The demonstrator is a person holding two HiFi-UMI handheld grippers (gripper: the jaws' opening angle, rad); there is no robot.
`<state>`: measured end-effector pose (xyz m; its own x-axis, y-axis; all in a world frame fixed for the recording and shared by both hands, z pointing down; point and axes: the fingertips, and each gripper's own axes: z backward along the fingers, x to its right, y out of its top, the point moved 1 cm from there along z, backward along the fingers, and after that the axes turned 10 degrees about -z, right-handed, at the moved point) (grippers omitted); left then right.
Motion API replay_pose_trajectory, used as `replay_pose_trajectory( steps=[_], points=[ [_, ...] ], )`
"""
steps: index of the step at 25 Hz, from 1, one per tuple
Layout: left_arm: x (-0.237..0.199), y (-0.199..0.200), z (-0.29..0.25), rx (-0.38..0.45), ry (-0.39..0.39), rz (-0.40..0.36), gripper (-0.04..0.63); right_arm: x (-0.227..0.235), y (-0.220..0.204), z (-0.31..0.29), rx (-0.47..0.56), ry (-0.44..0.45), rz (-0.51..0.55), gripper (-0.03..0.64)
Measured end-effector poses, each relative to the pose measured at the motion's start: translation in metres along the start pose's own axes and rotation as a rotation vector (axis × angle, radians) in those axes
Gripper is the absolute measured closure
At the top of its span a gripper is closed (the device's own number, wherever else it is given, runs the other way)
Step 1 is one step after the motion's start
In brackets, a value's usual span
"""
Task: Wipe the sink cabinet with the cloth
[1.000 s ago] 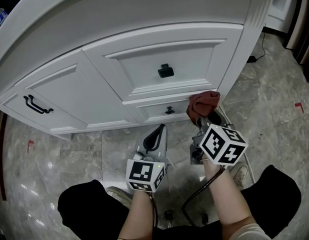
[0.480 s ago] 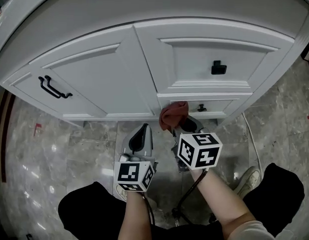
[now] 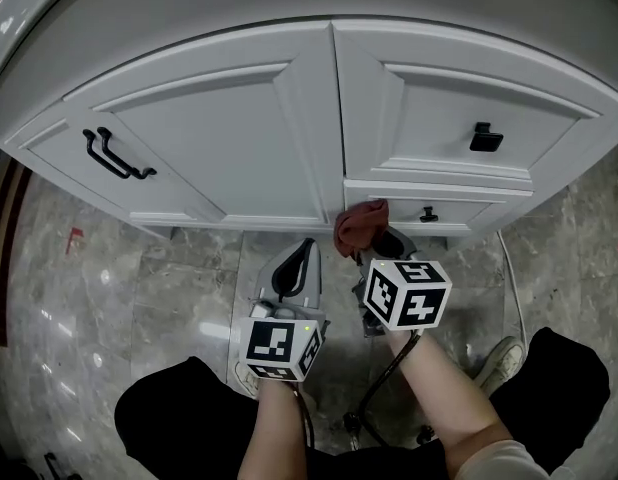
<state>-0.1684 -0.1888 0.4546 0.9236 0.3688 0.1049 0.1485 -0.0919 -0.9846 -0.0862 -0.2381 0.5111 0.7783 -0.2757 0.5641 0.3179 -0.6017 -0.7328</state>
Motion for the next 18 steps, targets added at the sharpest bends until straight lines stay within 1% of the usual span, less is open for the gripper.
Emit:
replay_pose_trajectory(
  steps=[5,10,14,18],
  points=[
    [0.01,-0.001,-0.004,-0.005,-0.022,-0.011,0.595,0.015,0.003,0.005,0.003,-0.027,-0.011,0.538],
    [0.014,0.001,-0.007,-0.005,-0.03,-0.007,0.595,0.043,0.018,0.018,0.036,-0.091,-0.018,0.54],
    [0.017,0.001,-0.009,-0.008,-0.037,-0.004,0.595,0.054,0.023,0.028,0.052,-0.112,-0.039,0.54],
    [0.025,0.006,-0.013,0.01,-0.051,0.016,0.595,0.062,0.024,0.037,0.048,-0.118,-0.07,0.54]
  ],
)
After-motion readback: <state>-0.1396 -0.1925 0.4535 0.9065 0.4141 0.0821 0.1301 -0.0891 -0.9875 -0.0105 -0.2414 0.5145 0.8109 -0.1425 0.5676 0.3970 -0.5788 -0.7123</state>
